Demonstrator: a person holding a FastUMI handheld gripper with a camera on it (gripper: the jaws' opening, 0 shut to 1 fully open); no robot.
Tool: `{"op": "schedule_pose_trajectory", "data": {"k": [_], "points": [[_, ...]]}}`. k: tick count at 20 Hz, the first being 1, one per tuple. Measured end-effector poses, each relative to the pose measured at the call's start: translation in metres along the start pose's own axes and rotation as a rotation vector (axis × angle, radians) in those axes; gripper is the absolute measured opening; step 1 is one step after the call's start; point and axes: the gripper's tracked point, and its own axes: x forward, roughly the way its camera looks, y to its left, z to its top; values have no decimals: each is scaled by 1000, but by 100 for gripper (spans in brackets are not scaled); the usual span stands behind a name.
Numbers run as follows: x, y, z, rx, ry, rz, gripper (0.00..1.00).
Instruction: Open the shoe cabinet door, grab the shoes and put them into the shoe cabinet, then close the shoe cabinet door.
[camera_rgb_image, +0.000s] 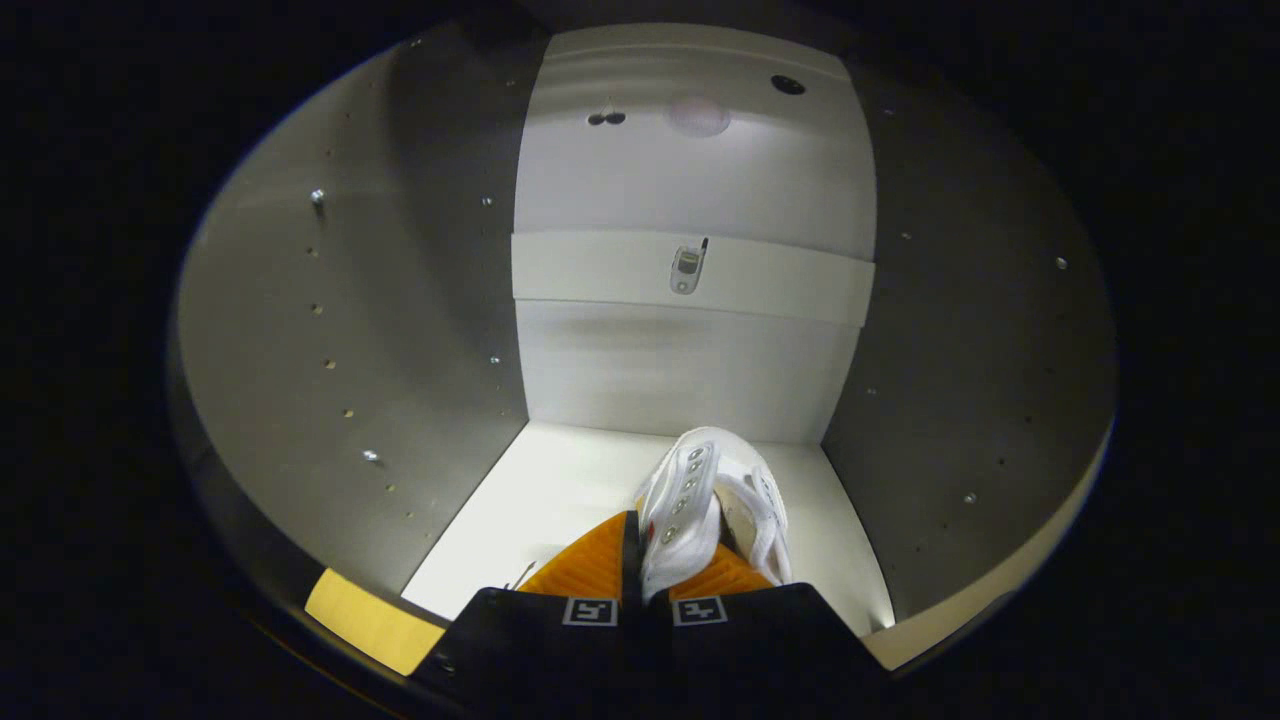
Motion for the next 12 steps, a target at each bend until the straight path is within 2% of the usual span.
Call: {"op": "schedule_pose_trajectory", "data": {"k": [6,9,12], "points": [[47,2,-13,-104,40,-46,5],[58,9,-29,-143,86,-44,5],[58,15,-33,-186,85,-80,6]]}}
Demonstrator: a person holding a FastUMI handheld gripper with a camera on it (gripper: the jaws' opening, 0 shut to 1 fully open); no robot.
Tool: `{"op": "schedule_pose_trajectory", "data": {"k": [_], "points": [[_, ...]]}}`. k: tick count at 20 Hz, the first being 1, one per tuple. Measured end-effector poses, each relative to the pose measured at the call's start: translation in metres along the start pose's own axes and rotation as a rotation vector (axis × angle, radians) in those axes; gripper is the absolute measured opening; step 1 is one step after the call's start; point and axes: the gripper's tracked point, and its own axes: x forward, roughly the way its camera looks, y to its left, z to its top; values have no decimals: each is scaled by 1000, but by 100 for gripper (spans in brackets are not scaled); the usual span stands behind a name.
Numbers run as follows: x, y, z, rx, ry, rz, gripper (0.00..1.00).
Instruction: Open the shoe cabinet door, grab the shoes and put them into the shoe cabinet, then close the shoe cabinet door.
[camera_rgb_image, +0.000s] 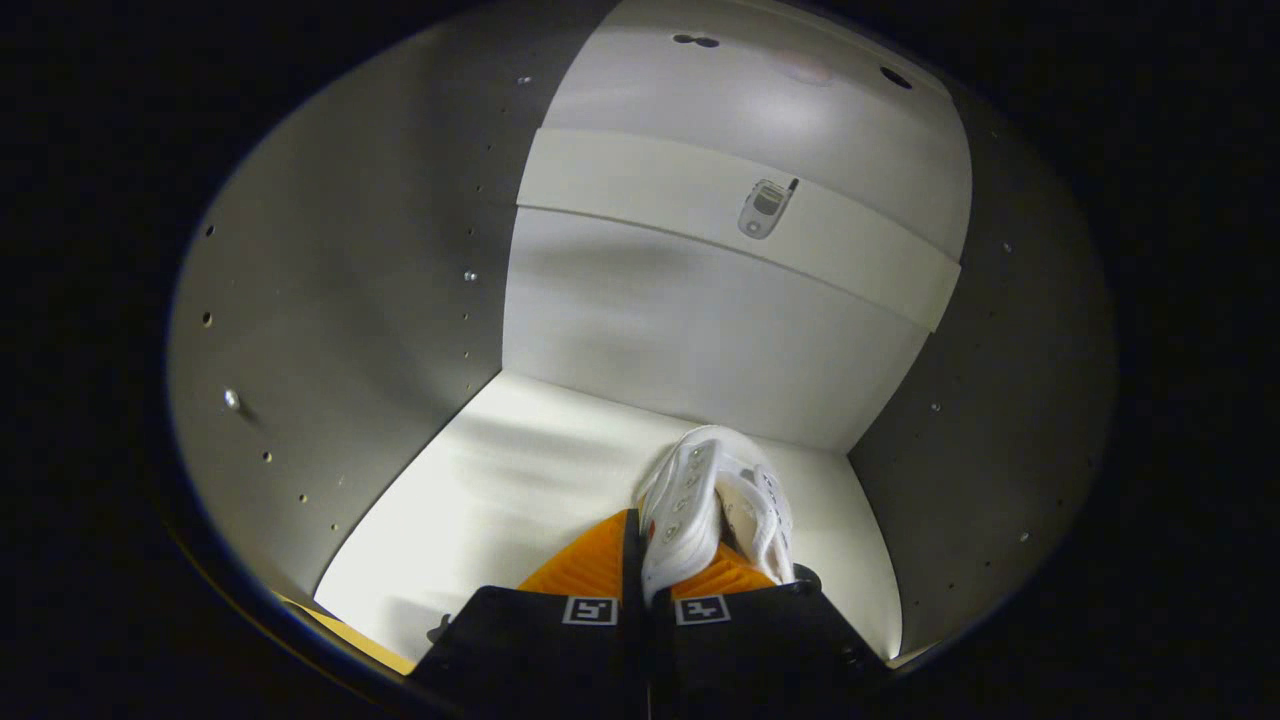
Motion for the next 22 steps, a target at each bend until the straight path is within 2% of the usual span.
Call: {"op": "schedule_pose_trajectory", "data": {"k": [2,3,4,7,9,12,14,18,22], "points": [[2,6,-3,-5,6,-3,9],[0,9,-4,3,14,4,14],[-5,10,-4,19,18,10,24],[-16,13,-4,79,21,30,40],[-28,19,-2,148,18,72,50],[-51,23,5,244,-9,108,80],[-69,16,8,266,-29,95,100],[-114,5,20,306,-106,76,99],[-184,-6,35,324,-209,54,99]]}}
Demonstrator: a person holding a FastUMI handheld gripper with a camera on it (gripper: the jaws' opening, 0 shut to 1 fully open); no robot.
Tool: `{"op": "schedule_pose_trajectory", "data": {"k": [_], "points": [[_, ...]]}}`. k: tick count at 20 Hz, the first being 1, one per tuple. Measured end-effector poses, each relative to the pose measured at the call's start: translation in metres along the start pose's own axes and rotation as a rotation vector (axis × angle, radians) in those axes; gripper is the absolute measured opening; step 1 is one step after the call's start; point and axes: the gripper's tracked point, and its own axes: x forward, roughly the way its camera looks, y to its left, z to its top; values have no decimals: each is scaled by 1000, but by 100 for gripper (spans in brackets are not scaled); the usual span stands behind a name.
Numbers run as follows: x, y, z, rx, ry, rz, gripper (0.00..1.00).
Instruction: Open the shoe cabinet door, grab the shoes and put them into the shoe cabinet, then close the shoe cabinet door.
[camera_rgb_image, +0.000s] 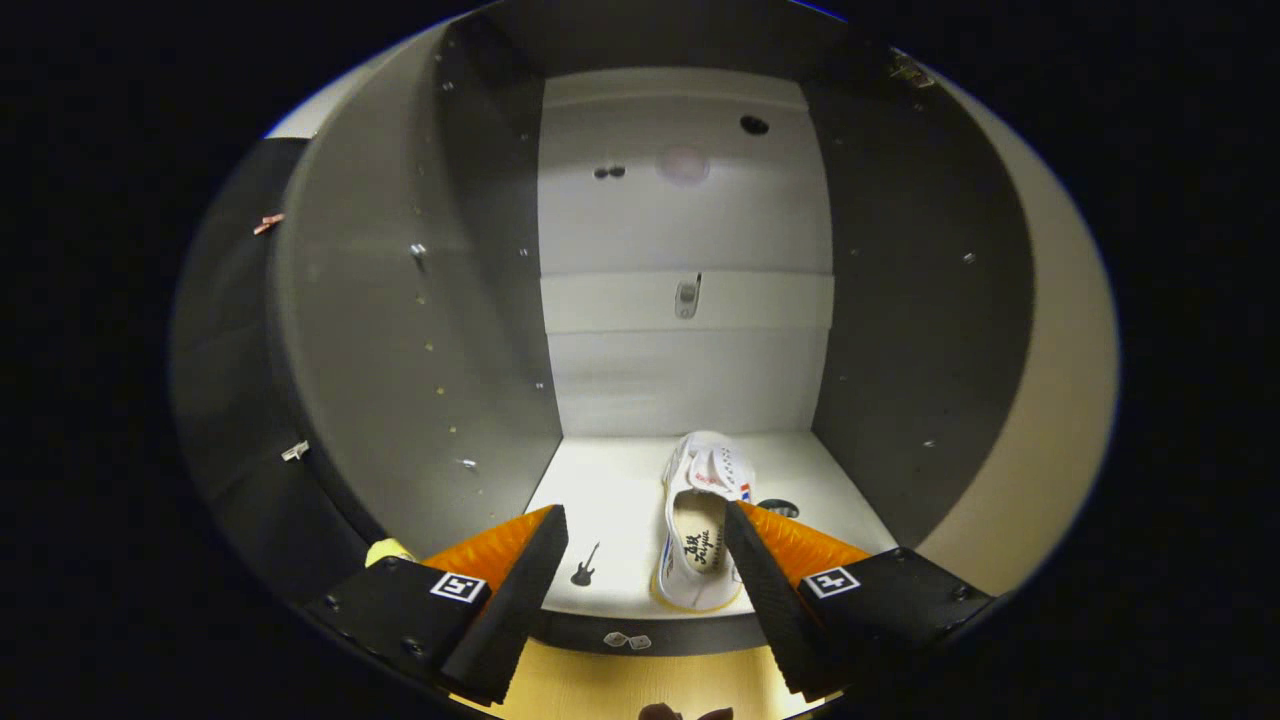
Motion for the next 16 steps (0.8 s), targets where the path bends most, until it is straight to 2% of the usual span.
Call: {"op": "schedule_pose_trajectory", "data": {"k": [5,9,16], "points": [[-101,1,21,15,-137,-1,99],[-172,-8,13,20,-168,-11,99],[-291,-45,8,17,-276,-103,98]]}}
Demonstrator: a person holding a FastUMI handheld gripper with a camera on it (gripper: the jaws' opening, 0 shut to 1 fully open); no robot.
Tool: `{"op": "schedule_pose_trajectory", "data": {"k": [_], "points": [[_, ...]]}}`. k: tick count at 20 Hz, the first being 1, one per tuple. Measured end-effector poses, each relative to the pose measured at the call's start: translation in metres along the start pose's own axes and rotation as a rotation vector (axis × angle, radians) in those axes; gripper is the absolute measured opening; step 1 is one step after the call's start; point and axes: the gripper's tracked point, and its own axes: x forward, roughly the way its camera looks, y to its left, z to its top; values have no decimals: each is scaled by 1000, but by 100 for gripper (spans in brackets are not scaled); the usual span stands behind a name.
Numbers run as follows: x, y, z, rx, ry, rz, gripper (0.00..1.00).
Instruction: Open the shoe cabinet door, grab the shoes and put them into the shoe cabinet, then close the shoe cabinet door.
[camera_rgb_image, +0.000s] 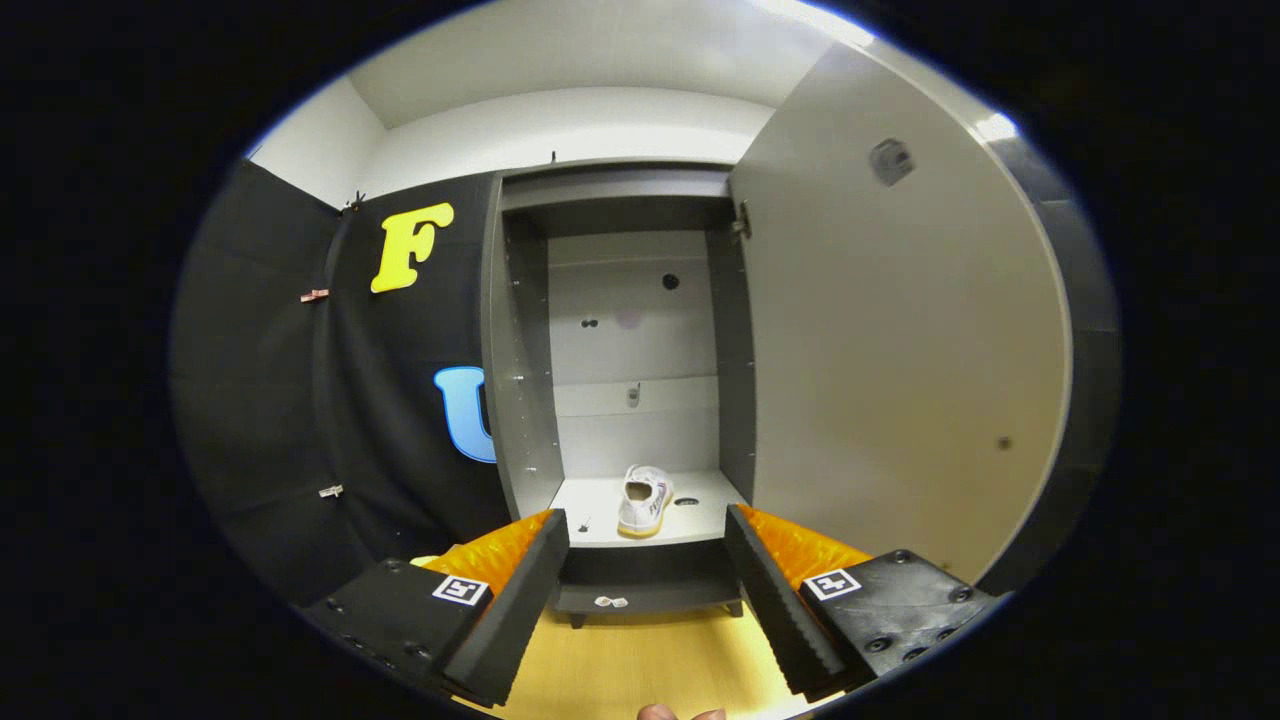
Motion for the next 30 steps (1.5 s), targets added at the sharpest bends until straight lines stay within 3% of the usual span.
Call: {"op": "schedule_pose_trajectory", "data": {"k": [4,8,12,15,22,30], "points": [[-52,-47,4,-40,-7,-87,98],[-88,-122,20,-52,-24,-245,98],[-107,-196,25,-66,-6,-390,98],[-108,-238,24,-80,16,-455,98],[-59,-290,19,-82,54,-465,98],[-50,-274,10,-76,60,-428,96]]}}
